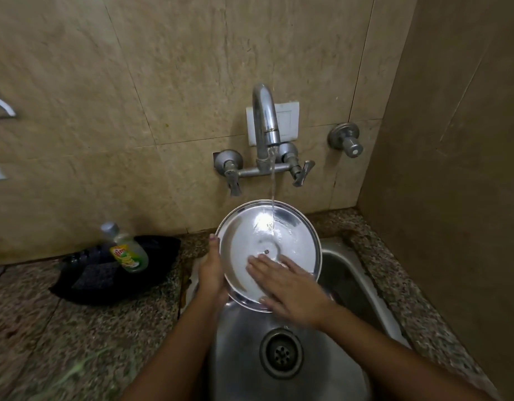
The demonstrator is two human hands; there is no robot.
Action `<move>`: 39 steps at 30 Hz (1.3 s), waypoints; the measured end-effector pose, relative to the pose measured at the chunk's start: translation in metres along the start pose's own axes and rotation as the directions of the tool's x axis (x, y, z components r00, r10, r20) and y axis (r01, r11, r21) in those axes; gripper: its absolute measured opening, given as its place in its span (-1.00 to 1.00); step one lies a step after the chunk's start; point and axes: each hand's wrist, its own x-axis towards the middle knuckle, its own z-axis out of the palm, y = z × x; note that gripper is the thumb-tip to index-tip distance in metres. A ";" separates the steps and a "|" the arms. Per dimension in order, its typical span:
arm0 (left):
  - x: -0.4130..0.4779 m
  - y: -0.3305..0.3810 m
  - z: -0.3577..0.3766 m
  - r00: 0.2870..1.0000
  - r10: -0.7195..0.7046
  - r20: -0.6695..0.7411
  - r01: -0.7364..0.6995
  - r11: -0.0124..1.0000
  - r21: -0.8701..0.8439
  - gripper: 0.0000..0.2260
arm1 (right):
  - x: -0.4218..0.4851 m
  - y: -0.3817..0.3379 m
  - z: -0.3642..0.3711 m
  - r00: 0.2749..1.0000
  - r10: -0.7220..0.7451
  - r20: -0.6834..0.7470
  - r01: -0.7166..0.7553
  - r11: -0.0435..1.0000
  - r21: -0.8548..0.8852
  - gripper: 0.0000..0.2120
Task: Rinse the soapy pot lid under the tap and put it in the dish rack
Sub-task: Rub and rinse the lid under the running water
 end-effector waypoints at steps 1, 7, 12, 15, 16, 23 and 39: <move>0.001 0.000 -0.003 1.000 0.011 -0.006 -0.011 1.000 0.004 -0.56 | -0.012 0.012 0.001 0.998 0.054 -0.015 -0.054 0.999 -0.008 -0.42; -0.011 -0.002 -0.005 0.987 0.061 0.146 -0.078 0.990 0.114 -0.76 | 0.018 0.055 -0.021 0.836 0.505 -0.216 -0.498 0.863 0.091 -0.49; -0.016 0.007 0.002 0.937 0.204 0.284 -0.281 0.922 0.265 -0.97 | 0.083 0.033 -0.067 0.942 0.290 -0.168 -0.267 0.952 0.151 -0.70; -0.009 0.011 0.005 0.908 0.279 0.312 -0.378 0.866 0.326 -0.83 | 0.096 0.015 -0.074 0.989 -0.104 -0.106 0.108 0.993 0.038 -0.70; -0.006 0.011 0.005 0.904 0.293 0.311 -0.393 0.856 0.337 -0.86 | 0.097 0.020 -0.072 0.988 -0.121 -0.098 0.128 0.989 0.068 -0.70; -0.006 0.013 -0.005 0.936 0.175 0.306 -0.211 0.973 0.090 -0.89 | 0.073 0.074 -0.077 0.869 0.494 -0.032 -0.173 0.364 0.915 -0.88; 0.004 0.037 0.009 0.868 0.093 0.487 -0.271 0.911 0.310 -0.79 | 0.092 0.045 -0.076 0.904 0.424 0.049 -0.265 0.468 0.843 -0.97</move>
